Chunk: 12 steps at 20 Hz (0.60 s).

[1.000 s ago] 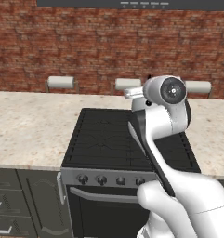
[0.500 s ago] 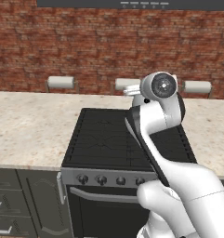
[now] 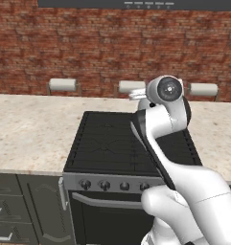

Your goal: Pick the kettle from the cabinet and place it on a stove burner. Then pick the pot from the counter and place it on another stove burner. Finally, turn both burners on.

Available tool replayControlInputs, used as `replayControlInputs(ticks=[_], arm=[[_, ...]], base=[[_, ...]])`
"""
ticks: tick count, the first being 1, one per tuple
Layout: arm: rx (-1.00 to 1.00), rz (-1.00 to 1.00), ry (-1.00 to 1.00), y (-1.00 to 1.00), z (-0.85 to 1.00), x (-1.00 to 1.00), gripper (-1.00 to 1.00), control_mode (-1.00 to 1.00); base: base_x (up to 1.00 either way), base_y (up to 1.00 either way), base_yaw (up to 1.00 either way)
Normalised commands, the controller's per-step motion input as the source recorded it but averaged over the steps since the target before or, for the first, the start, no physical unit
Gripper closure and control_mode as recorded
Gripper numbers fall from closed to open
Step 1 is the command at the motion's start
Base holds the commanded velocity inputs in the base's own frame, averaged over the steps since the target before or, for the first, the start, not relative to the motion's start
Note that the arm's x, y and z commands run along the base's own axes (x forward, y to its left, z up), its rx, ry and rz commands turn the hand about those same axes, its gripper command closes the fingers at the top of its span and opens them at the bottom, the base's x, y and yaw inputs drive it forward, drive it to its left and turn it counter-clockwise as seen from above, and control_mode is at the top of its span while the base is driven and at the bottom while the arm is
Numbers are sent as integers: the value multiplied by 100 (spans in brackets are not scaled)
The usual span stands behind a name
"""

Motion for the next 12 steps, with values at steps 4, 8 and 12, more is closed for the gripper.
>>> replayControlInputs(ticks=[4, 8, 12], arm=[[0, 0, 0, -15, -24, 20, 100, -100], [0, 0, 0, -8, -19, 23, 100, -100], [0, 0, -3, -1, -16, 16, 100, -100]], base=[[0, 0, 0], [0, 0, 0], [0, 0, 0]])
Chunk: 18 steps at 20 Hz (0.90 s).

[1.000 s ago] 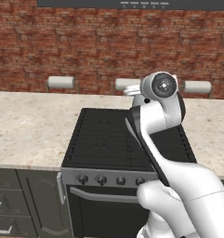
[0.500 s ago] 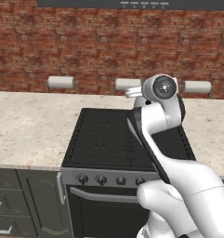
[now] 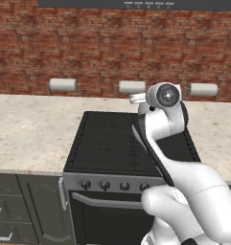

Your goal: Pick the kettle from the cabinet and place it on a stove burner. Then pick the pot from the counter and place it on another stove burner. Finally, turn both burners on.

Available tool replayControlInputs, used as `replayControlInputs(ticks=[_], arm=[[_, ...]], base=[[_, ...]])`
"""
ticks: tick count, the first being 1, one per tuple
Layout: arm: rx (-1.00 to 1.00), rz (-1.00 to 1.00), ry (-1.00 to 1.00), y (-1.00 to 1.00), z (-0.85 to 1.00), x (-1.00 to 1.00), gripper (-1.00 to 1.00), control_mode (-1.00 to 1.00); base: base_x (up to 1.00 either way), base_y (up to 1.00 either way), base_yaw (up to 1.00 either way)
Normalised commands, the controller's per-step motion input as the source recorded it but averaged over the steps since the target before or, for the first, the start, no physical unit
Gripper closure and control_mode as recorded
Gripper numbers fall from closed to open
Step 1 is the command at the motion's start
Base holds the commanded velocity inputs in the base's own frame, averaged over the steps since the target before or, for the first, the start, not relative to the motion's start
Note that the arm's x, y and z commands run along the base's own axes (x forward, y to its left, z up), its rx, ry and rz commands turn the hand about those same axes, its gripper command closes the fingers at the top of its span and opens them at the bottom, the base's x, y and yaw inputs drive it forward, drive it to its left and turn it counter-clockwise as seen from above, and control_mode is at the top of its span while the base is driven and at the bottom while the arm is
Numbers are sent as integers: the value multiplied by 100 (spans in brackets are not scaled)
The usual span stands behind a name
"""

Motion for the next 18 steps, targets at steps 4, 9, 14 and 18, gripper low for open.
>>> replayControlInputs(ticks=[4, 9, 14, 18], arm=[[0, 0, -1, -13, -10, 24, 100, -100], [0, 0, 2, -25, -4, 12, 100, -100], [0, -1, 1, -23, -7, 18, 100, -100], [0, -4, 0, -19, -12, 22, 100, -100]], base=[[0, 0, 0], [0, 0, 0], [0, 0, 0], [0, 0, 0]])
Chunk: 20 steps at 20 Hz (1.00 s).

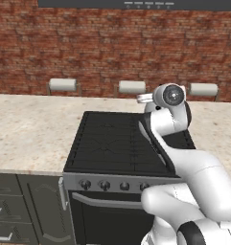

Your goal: Pick the kettle from the cabinet and place it on a stove burner. Then pick the pot from the counter and place it on another stove burner. Finally, turn both burners on.

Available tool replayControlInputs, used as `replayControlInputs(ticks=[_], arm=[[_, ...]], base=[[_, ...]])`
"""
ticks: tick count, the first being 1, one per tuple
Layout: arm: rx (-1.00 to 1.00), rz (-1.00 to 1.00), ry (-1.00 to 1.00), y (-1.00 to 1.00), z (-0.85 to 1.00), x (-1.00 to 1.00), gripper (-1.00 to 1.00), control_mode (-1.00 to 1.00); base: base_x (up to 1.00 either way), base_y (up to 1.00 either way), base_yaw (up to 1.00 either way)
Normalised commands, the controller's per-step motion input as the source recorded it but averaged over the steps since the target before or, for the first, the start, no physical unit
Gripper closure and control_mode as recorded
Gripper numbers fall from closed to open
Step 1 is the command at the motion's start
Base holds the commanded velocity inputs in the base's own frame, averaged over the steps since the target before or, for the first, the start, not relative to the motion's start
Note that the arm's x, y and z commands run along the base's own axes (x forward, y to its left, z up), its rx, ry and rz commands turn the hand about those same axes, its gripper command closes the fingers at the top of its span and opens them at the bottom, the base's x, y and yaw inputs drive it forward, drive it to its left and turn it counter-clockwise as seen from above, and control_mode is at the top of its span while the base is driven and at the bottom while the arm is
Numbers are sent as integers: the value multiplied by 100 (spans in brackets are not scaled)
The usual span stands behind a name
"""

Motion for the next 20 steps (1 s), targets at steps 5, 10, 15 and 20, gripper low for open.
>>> replayControlInputs(ticks=[5, 10, 15, 20], arm=[[0, -4, 0, -18, -13, 23, 100, -100], [0, -3, 0, -19, -12, 26, 100, -100], [0, -1, 0, -21, -4, 19, 100, -100], [0, 0, 0, -21, -4, 7, 100, -100]], base=[[0, 0, 0], [0, 0, 0], [0, 0, 0], [0, 0, 0]])
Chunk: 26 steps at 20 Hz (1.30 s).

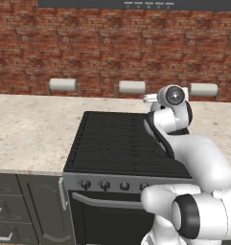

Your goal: Pick the kettle from the cabinet and place it on a stove burner. Then pick the pot from the counter and place it on another stove burner. Finally, turn both burners on.

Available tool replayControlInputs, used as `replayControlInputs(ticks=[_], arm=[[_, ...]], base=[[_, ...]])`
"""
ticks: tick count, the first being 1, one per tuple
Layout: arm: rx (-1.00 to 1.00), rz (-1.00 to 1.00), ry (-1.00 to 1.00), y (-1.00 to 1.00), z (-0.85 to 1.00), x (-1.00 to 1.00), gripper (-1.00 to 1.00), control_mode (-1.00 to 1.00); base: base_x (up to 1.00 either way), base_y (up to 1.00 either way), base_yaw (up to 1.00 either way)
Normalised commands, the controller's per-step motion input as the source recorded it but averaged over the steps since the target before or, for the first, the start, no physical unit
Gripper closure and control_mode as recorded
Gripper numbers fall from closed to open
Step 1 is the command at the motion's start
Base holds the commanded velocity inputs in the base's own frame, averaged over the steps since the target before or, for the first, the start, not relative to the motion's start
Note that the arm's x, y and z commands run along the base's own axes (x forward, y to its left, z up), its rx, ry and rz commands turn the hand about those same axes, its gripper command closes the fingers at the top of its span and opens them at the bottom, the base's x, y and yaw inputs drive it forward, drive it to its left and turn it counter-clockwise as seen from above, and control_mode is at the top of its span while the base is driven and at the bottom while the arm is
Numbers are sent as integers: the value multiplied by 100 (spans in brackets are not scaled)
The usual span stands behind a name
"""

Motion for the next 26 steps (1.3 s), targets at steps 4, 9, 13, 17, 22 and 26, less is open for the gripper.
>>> replayControlInputs(ticks=[4, 9, 13, 17, 22, 26], arm=[[0, 0, 0, -19, -10, 8, 100, -100], [1, 0, 0, -20, -12, 10, 100, -100], [0, 0, 0, -16, -13, 15, 100, -100], [1, 0, 0, -16, -14, 20, 100, -100], [2, 0, 0, -15, -17, 21, 100, -100], [2, 0, 0, -13, -17, 18, 100, -100]], base=[[0, 0, 0], [0, 0, 0], [0, 0, 0], [0, 0, 0], [0, 0, 0], [0, 0, 0]])
